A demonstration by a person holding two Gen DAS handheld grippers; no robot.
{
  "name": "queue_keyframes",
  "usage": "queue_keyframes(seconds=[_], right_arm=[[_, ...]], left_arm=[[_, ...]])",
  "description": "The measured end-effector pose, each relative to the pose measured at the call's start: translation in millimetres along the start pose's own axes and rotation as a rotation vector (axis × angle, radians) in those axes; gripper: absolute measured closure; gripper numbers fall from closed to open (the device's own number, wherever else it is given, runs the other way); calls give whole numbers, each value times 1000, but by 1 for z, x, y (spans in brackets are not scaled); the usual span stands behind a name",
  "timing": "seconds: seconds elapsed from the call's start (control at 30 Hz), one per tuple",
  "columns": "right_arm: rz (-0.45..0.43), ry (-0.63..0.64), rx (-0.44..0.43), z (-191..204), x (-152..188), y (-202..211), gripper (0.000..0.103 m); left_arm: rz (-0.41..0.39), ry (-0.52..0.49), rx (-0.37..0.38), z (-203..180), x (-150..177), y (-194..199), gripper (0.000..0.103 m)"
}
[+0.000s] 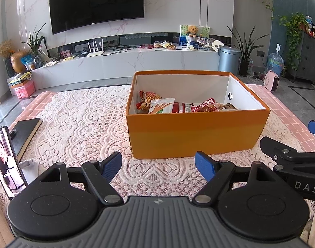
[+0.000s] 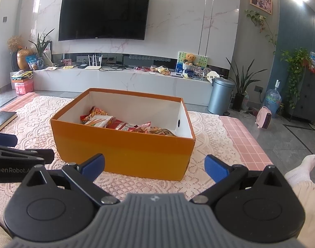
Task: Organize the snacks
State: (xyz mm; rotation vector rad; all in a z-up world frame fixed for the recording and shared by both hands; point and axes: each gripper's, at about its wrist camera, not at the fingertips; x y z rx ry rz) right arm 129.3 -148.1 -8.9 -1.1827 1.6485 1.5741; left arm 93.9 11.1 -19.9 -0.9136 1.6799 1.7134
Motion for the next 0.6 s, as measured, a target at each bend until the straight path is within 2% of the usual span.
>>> queue_keyframes(seconds=[0.6], right_arm=[[6,5,0,1,1,0,3]], left_arm=[[-10,11,4,6,-1,2,9]])
Point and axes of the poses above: each gripper's, at about its wrist camera, not at the fingertips, and y roughly against the way its jaws point, z to its left, x to its underside, and after that the axes turned 5 degrees about x, right-handed
